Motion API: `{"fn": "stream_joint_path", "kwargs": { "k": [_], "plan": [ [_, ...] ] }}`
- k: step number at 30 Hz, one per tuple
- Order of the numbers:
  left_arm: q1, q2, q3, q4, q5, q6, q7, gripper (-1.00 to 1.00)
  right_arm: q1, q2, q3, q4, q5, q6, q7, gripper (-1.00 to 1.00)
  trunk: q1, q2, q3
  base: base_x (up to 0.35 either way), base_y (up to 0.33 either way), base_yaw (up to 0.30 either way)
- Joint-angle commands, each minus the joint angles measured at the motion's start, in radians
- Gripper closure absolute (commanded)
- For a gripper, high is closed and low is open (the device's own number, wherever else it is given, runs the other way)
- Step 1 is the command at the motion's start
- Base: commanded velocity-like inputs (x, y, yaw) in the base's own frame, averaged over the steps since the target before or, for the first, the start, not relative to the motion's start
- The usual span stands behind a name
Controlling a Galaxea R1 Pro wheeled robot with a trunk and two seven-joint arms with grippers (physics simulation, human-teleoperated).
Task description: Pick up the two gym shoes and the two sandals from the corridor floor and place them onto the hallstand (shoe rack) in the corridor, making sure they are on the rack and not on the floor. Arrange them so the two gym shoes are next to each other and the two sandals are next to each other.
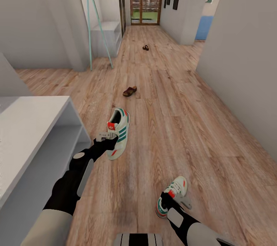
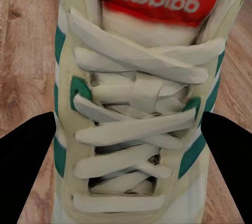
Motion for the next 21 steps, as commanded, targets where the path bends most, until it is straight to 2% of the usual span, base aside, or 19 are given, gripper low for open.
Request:
{"fn": "stream_joint_path", "kwargs": {
  "k": [1, 21],
  "plan": [
    [0.0, 0.0, 0.0, 0.0, 0.0, 0.0, -0.001, 1.0, 0.0, 0.0, 0.0, 0.0, 0.0, 0.0, 0.0, -1.0, 0.0, 0.0, 0.0, 0.0, 0.138, 0.0],
    [0.0, 0.001, 0.0, 0.0, 0.0, -0.001, -0.001, 1.0, 0.001, 0.0, 0.0, 0.0, 0.0, 0.0, 0.0, -1.0, 0.0, 0.0, 0.0, 0.0, 0.025, 0.0]
  ]
}}
